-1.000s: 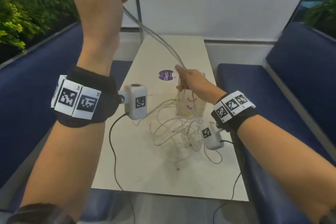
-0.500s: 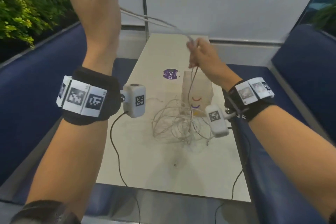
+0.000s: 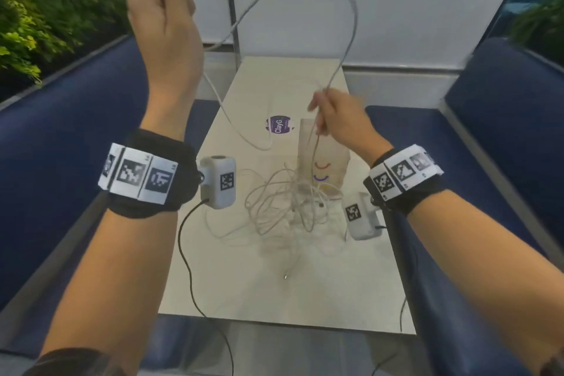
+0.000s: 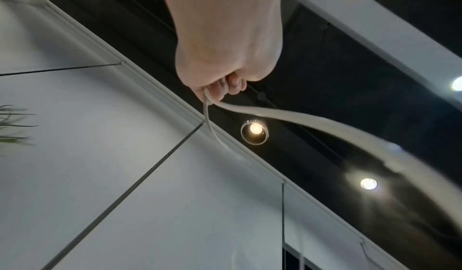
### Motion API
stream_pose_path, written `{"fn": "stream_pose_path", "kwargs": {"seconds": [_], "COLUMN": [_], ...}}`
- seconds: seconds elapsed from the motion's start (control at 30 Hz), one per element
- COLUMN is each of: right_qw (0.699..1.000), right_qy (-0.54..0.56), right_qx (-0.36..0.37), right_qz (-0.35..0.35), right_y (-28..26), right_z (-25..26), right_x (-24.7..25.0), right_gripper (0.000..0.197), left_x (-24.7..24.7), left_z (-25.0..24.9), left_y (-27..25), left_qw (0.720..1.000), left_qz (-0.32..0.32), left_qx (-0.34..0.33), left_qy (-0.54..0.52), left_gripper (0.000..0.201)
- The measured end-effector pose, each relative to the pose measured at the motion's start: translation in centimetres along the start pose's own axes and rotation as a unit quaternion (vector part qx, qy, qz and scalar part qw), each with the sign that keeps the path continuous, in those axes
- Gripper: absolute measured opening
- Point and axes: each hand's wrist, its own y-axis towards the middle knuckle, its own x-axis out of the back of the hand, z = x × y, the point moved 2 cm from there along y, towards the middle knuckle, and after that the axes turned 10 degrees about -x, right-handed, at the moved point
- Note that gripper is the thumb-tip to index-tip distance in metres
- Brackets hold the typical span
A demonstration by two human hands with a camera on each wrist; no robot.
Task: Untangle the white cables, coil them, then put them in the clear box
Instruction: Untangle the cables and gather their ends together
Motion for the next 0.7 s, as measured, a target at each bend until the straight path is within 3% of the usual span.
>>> {"fn": "stream_pose_path", "kwargs": {"seconds": [0.07,0.1,0.2,0.3,0.4,0.47,0.5,0.53,0.57,0.63,0.7], "right_qw": [0.993,0.988,0.984,0.980,0.893,0.861,0.863,0.878,0.916,0.989,0.995], "right_qy": [0.067,0.097,0.135,0.196,0.436,0.494,0.494,0.470,0.397,0.142,-0.063], "right_qx": [0.046,0.064,0.076,-0.006,-0.103,-0.107,-0.095,-0.076,-0.050,0.022,0.065], "right_qz": [-0.087,-0.104,-0.083,-0.035,0.037,0.051,0.050,0.046,0.028,-0.012,0.041], "right_y": [0.5,0.8,1.5,1.6,0.8,0.1,-0.2,-0.5,-0.8,-2.0,-3.2], "right_z": [2.6,3.6,4.8,3.6,2.8,3.0,3.2,3.2,3.2,3.2,2.6], "right_x": [1.7,2.4,3.5,4.1,5.2,6.2,6.6,7.1,7.7,9.2,10.5], "right_gripper": [0.034,0.035,0.039,0.039,0.034,0.035,0.036,0.034,0.031,0.020,0.022], "left_x": [-1.2,-0.9,0.0,0.4,1.5,2.0,2.2,2.4,2.6,3.4,4.7], "left_z": [-0.1,0.3,2.1,2.5,3.6,4.0,4.2,4.6,4.9,5.7,6.8], "left_y": [-1.0,-1.4,-1.7,-1.9,-1.7,-1.5,-1.6,-1.6,-1.7,-1.8,-1.6], "left_qw": [0.999,0.998,0.998,0.995,0.996,0.994,0.994,0.993,0.991,0.987,0.979], "left_qz": [0.040,0.030,0.020,-0.001,-0.010,-0.021,-0.026,-0.028,-0.031,-0.043,-0.069], "left_qx": [0.004,0.015,0.034,0.040,0.039,0.040,0.041,0.037,0.034,0.041,0.065], "left_qy": [0.025,0.051,0.058,0.086,0.082,0.099,0.100,0.109,0.122,0.147,0.180], "left_gripper": [0.014,0.014,0.015,0.015,0.015,0.015,0.015,0.015,0.015,0.015,0.015]}}
